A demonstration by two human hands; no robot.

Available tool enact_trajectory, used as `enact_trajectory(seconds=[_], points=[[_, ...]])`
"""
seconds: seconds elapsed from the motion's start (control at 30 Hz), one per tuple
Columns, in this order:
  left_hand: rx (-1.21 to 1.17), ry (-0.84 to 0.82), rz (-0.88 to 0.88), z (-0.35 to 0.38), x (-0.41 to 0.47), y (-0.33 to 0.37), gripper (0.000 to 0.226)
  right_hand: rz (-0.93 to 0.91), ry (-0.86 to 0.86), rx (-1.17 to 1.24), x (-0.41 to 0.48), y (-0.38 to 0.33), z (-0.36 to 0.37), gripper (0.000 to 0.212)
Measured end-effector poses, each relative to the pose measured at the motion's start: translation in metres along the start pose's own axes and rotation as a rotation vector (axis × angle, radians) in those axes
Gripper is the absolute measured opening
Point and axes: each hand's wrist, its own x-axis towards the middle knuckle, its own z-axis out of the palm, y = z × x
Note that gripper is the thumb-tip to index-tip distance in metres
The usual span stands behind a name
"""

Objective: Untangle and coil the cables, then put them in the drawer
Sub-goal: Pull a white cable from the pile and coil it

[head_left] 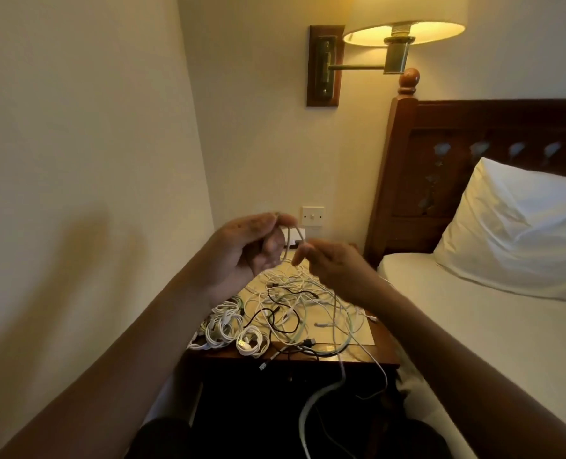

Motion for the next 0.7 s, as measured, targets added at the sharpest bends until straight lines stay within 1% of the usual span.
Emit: enact_trajectory(seconds=[0.07,0.1,0.13,0.17,0.2,0.27,0.3,0.33,0.37,0.43,0.5,0.57,0.63,0.7], points=[[-0.084,0.111,0.048,0.002,0.007,0.004,0.032,0.051,-0.1,-0.019,-0.012,0.0,0.023,0.026],[-0.09,0.17,0.065,0.001,0.01,0.004,0.033,0.049,-0.165,-0.057,-0.018,-0.003,0.033,0.024],[-0.064,0.221,0.084,0.0,0.013,0.003,0.032,0.037,-0.233,-0.094,-0.025,-0.01,0.041,0.022],[0.011,0.273,0.106,0.0,0.015,0.002,0.03,0.027,-0.289,-0.128,-0.031,-0.02,0.047,0.022],[0.15,0.328,0.122,0.0,0.016,-0.002,0.028,0.018,-0.319,-0.155,-0.035,-0.03,0.049,0.024],[0.603,0.422,0.153,-0.002,0.014,-0.012,0.025,-0.004,-0.327,-0.217,-0.038,-0.05,0.04,0.027],[0.805,0.423,0.154,-0.004,0.011,-0.017,0.024,-0.021,-0.319,-0.255,-0.038,-0.06,0.03,0.029],[0.923,0.392,0.12,-0.008,0.007,-0.022,0.025,-0.048,-0.302,-0.298,-0.036,-0.067,0.017,0.031],[0.937,0.327,0.046,-0.013,0.002,-0.025,0.028,-0.08,-0.274,-0.351,-0.032,-0.073,0.004,0.032],[0.761,0.144,-0.118,-0.018,-0.01,-0.026,0.037,-0.12,-0.205,-0.452,-0.016,-0.074,-0.024,0.032],[0.543,0.013,-0.185,-0.018,-0.02,-0.023,0.045,-0.148,-0.167,-0.463,0.003,-0.061,-0.046,0.028],[0.407,-0.046,-0.195,-0.017,-0.024,-0.019,0.044,-0.15,-0.125,-0.368,0.017,-0.041,-0.053,0.021],[0.255,-0.083,-0.191,-0.015,-0.025,-0.012,0.038,-0.14,-0.056,-0.252,0.023,-0.018,-0.049,0.016],[0.061,-0.097,-0.127,-0.016,-0.024,-0.005,0.03,-0.089,-0.035,-0.148,0.019,-0.001,-0.032,0.019]])
